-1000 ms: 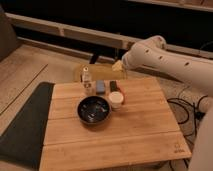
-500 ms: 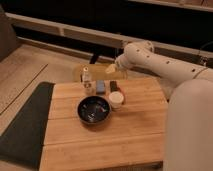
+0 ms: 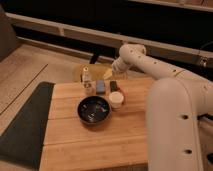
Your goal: Place the white sponge in the ceramic bowl
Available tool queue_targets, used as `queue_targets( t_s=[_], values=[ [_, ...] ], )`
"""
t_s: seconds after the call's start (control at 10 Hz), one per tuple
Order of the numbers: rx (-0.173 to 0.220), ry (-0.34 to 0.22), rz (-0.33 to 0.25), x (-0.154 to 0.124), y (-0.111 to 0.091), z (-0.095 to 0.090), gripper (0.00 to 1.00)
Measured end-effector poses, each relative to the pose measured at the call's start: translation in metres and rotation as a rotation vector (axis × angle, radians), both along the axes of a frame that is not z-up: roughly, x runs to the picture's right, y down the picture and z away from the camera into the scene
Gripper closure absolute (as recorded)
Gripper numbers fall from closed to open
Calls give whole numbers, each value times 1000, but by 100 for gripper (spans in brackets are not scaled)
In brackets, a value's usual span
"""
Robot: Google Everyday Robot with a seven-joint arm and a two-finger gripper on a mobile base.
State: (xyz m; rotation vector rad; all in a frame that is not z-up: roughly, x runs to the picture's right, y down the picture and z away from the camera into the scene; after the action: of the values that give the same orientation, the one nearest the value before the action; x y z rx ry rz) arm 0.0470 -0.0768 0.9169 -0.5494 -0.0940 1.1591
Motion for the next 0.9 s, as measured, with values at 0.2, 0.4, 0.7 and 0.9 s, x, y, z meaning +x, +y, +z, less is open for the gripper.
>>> queue_targets(
  t_s=[0.2,0.4,0.7,0.9],
  values=[
    [-51,-11,-24,-11,4,18,35],
    [-75,-25,-34,-20,6,23,35],
    [-76,-24,-33,-19,6,23,35],
    [-84,-20,-22,-22,11,25,35]
  ],
)
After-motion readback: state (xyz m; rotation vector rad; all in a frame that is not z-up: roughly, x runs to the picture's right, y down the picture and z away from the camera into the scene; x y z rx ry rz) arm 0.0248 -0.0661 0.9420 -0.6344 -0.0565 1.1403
